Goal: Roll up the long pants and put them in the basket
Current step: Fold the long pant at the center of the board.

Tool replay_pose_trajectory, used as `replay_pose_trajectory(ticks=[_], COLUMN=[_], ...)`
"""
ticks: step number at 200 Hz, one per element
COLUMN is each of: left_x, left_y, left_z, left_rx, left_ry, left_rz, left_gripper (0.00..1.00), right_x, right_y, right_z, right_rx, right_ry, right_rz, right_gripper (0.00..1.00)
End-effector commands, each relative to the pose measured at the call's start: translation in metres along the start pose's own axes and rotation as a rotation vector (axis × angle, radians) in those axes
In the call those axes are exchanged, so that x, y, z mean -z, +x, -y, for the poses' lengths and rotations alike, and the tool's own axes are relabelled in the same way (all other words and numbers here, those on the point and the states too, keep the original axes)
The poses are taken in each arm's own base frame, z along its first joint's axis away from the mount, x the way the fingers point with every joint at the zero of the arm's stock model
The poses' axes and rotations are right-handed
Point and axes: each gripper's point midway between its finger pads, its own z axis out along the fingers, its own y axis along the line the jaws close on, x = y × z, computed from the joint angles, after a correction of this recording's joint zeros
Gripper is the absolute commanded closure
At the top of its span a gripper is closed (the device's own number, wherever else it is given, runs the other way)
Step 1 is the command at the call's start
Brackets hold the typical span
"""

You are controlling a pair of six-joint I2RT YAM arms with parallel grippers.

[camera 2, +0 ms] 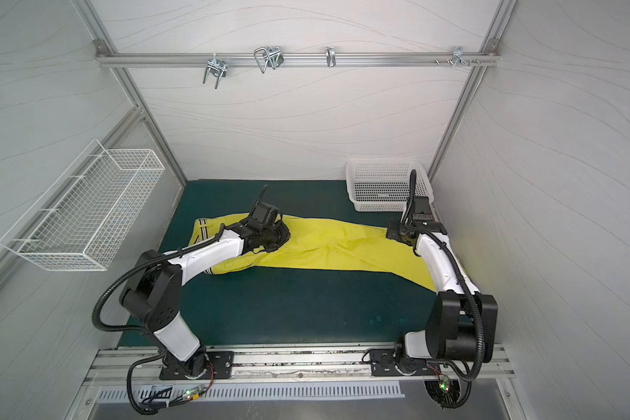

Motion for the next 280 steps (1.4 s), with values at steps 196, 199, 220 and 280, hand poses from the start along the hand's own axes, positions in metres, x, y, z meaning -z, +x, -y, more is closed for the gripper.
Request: replay_pose_trajectory(ticks=[196,199,220,280], left_x=[-0.030,-0.026,0.012,0.086], left_y=[0.000,-0.001,-0.011,-0.028], left_z=[0.020,0.020,0.015,-0.016], left_rx=[0.144,0.135,0.074,-0.003], left_ry=[0.174,0.166,0.110,0.009], left_rz=[0.146,0.149,0.191,0.258], left_gripper=[1.00,1.00,1.00,1.00], right_x=[0.004,0.004,0.005,0.005], right_y=[-0.002,-0.002,-0.008,0.000], right_z=[-0.003,-0.001,0.020,0.064], right_rx=[-0.018,-0.023,-0.090,-0.208], right_ry=[-0.046,-0.040,-0.018,0.077], right_rz=[0.021,0.019,0.018,-0.028], right_gripper=[0.36,0.36,0.36,0.30])
